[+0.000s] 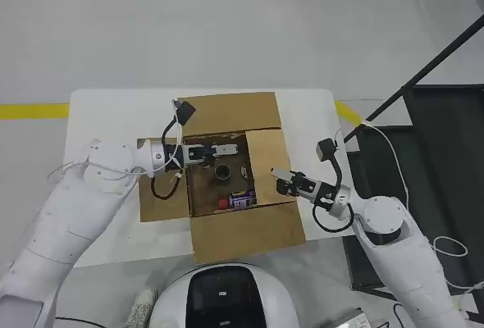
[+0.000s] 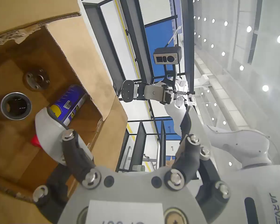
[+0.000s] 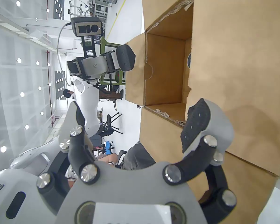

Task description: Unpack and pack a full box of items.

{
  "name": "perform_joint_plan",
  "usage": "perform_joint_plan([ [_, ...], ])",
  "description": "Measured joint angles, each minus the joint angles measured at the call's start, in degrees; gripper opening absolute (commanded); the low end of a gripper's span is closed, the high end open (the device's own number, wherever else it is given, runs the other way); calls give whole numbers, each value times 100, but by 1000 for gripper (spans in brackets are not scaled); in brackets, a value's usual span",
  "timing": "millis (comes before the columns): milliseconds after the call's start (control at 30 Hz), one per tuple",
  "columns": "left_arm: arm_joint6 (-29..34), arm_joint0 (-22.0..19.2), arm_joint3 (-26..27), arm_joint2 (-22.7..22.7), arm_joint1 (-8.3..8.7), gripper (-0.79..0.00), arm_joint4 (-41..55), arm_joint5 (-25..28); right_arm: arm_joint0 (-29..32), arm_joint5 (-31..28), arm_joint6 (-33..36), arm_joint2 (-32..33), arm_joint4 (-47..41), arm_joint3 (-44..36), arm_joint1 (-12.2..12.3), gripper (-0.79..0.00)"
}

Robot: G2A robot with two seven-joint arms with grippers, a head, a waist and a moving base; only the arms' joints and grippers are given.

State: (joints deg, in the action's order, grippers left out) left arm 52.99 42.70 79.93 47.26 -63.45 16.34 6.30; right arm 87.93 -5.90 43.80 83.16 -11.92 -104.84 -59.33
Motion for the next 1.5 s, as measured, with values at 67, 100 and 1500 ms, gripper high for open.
perform_joint_plan([
  [67, -92, -175, -271, -282, -134, 0, 20, 109, 38, -12, 1, 17, -8, 10, 3, 0],
  [100, -83, -251, -393, -390, -177, 0, -25, 189, 44, -12, 23, 19, -4, 12, 6, 0],
  [1500, -1532, -1146, -3095, -1865, -1733, 0, 493, 1598, 494, 222, 573, 60, -273, -443, 55, 0],
])
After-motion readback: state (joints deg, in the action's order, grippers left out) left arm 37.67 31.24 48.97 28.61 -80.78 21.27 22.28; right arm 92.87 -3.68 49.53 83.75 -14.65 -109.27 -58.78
